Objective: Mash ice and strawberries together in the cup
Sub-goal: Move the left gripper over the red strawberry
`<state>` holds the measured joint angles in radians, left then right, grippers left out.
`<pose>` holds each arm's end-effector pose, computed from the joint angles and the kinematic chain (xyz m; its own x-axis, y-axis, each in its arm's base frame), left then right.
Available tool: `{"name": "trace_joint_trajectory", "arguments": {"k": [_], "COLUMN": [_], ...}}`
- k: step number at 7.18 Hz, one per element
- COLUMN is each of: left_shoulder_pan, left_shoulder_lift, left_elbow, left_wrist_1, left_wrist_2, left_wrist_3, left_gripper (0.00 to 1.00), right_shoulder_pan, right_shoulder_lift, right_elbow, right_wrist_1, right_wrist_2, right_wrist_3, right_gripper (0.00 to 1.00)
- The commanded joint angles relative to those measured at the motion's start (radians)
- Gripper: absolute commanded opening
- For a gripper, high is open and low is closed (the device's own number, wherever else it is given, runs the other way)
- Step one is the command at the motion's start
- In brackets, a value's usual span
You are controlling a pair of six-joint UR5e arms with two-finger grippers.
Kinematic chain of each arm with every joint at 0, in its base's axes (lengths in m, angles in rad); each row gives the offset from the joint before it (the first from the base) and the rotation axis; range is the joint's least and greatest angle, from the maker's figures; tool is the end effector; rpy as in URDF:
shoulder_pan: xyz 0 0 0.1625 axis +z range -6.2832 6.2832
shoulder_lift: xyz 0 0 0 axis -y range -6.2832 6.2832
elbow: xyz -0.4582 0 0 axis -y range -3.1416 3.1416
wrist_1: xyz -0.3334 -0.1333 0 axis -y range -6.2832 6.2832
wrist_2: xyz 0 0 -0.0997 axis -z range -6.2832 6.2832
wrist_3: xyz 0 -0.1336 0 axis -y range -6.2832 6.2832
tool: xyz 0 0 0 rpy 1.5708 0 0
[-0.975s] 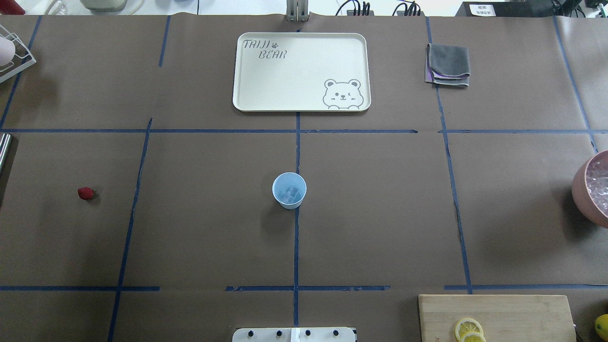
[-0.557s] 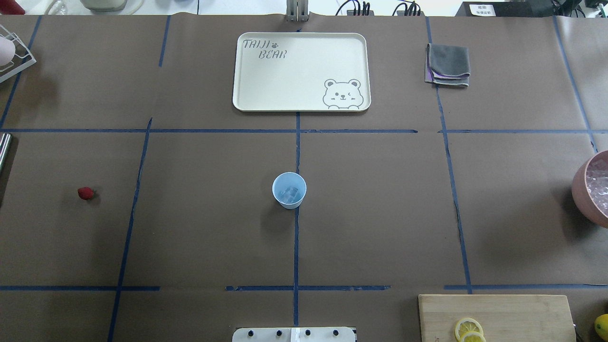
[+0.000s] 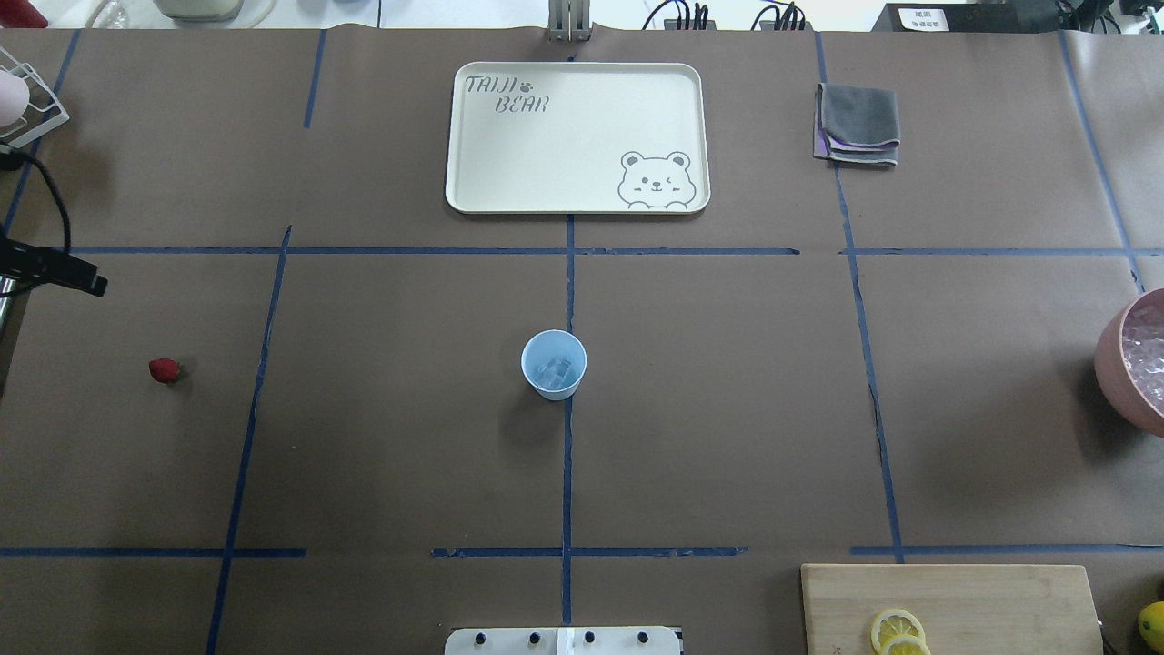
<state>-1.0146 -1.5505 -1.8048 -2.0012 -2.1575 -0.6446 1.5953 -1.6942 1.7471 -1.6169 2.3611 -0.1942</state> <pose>0.1941 -0.4246 0.5790 0.6787 0.1691 -0.7147 -0.0180 0.9767 0.2140 0.0476 -0.3758 0.6929 0.6950 -0.1807 0.6959 0.1117 0.9833 0.1438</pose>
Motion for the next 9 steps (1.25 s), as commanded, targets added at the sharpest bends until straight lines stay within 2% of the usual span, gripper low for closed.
{"name": "trace_joint_trajectory", "arguments": {"k": [1,3,5,7,8,9], "left_shoulder_pan": [0.17,0.197,0.225,0.226,0.226,0.225], "left_shoulder_lift": [0.004,0.006,0.004,0.004,0.004,0.004], "left_elbow": [0.004,0.007,0.071,0.09,0.093,0.091], "left_wrist_1": [-0.045,-0.048,-0.071,-0.11,-0.11,-0.11], "left_wrist_2": [0.12,0.12,0.12,0.114,0.114,0.108], "left_wrist_3": [-0.17,-0.178,-0.175,-0.179,-0.179,-0.179], "left_gripper": [1.0,1.0,1.0,1.0,0.88,0.4], "right_shoulder_pan": [0.0,0.0,0.0,0.0,0.0,0.0], "right_shoulder_lift": [0.001,0.001,0.001,0.004,0.002,0.002], "right_elbow": [0.0,0.0,-0.001,0.0,0.0,0.0], "right_wrist_1": [0.0,0.0,0.0,0.0,0.0,0.0], "right_wrist_2": [0.0,0.0,0.0,0.0,0.001,0.001], "right_wrist_3": [0.002,0.001,0.002,0.002,0.002,0.002], "right_gripper": [1.0,1.0,1.0,1.0,1.0,1.0]}}
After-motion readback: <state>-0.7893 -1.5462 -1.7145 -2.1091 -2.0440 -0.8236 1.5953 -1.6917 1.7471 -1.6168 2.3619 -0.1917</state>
